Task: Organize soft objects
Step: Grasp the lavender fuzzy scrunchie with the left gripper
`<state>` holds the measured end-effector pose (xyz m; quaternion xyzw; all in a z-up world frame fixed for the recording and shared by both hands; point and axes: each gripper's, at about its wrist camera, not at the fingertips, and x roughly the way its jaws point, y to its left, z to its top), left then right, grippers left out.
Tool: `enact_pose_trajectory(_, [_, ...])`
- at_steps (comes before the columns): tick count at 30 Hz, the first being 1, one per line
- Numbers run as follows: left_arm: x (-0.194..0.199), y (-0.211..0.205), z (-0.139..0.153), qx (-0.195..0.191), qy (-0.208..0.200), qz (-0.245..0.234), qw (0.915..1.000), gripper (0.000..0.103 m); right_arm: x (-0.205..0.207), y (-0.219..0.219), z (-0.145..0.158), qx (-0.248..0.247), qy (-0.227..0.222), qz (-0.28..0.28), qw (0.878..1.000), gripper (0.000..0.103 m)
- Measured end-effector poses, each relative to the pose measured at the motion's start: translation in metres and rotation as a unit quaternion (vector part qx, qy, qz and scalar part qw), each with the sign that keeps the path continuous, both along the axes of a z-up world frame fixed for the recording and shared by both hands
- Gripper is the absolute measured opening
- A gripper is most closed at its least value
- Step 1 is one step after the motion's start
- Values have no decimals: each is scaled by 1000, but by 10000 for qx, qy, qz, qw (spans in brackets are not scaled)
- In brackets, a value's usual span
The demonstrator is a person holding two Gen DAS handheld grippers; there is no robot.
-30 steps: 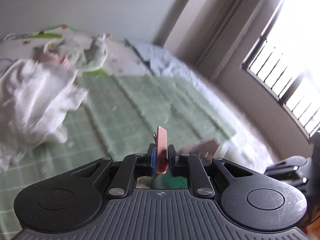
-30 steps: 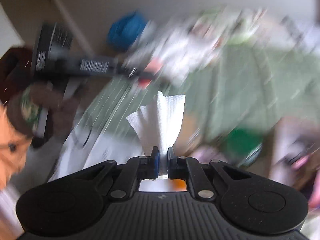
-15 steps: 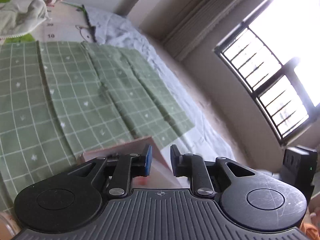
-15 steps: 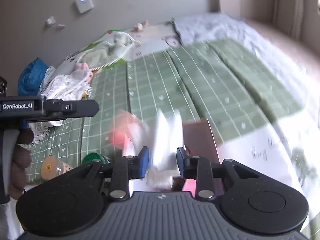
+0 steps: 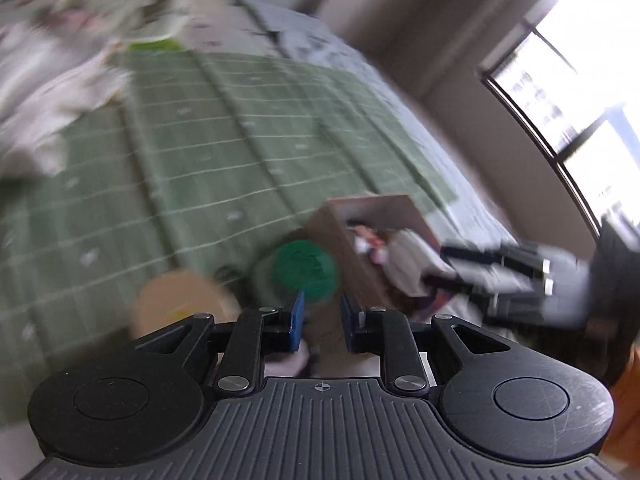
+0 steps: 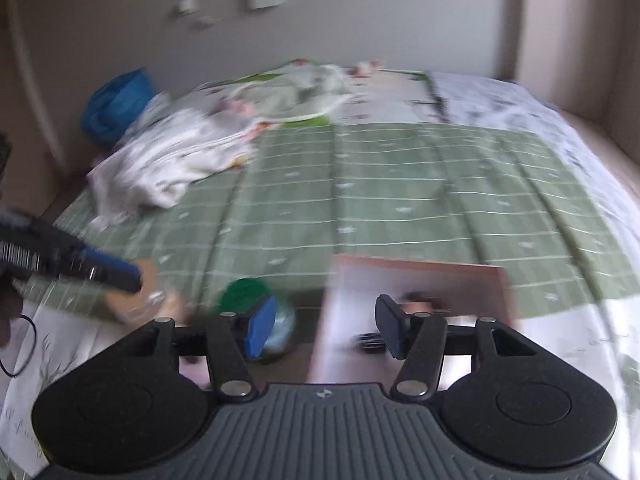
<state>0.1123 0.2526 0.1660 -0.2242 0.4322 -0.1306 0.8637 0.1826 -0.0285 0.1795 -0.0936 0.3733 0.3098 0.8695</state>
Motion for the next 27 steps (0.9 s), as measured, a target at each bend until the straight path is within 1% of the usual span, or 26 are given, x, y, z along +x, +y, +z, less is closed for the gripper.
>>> enact_pose_trajectory(2, [-10, 16, -7, 105, 193, 192, 9996, 22, -20, 34, -16, -227, 61, 410, 9989, 56])
enact_pose_trajectory(3, [-16, 22, -11, 159, 264, 203, 9993, 22, -30, 52, -26, -377, 119, 700, 9968, 56])
enact_pose_trajectory(5, [-30, 28, -19, 312, 394, 50, 9987, 22, -48, 83, -45, -672, 235, 1213, 9901, 55])
enact_pose_trajectory(7, [-44, 30, -31, 623, 453, -150, 9969, 22, -64, 109, -66, -978, 319, 1647, 9810, 55])
enact_pose_trajectory(8, [-49, 30, -36, 747, 486, -242, 9957, 22, -71, 119, -77, -1102, 451, 1791, 9766, 55])
enact_pose_trajectory(10, [-61, 33, -47, 853, 566, -386, 9940, 22, -80, 134, -96, -1222, 775, 1901, 9710, 54])
enact_pose_trajectory(12, [-69, 37, -57, 804, 621, -441, 9938, 22, -81, 146, -111, -1246, 998, 1831, 9701, 54])
enact_pose_trajectory(14, [-75, 42, -60, 834, 635, -447, 9935, 22, -80, 156, -114, -1273, 1136, 1712, 9704, 47])
enact_pose_trajectory(15, [-76, 43, -60, 881, 609, -457, 9932, 22, -79, 157, -110, -1190, 1109, 1720, 9716, 47])
enact_pose_trajectory(16, [-79, 45, -59, 929, 558, -484, 9929, 22, -80, 157, -101, -1091, 982, 1768, 9732, 47])
enact_pose_trajectory(18, [-82, 47, -58, 996, 465, -533, 9925, 22, -84, 154, -85, -987, 568, 1912, 9749, 47])
enact_pose_trajectory(20, [-84, 47, -60, 993, 476, -542, 9924, 22, -87, 155, -76, -998, 206, 1984, 9748, 47])
enact_pose_trajectory(22, [-86, 43, -62, 959, 527, -574, 9923, 22, -85, 156, -76, -1086, 131, 1832, 9770, 47])
enact_pose_trajectory(24, [-86, 38, -64, 922, 512, -688, 9920, 22, -80, 157, -83, -1112, 254, 1725, 9784, 47])
enact_pose_trajectory(25, [-87, 35, -64, 909, 481, -774, 9917, 22, -78, 159, -88, -1192, 277, 1747, 9770, 47])
enact_pose_trajectory(27, [-87, 29, -64, 924, 426, -945, 9903, 22, -79, 164, -101, -1576, 73, 1889, 9692, 47])
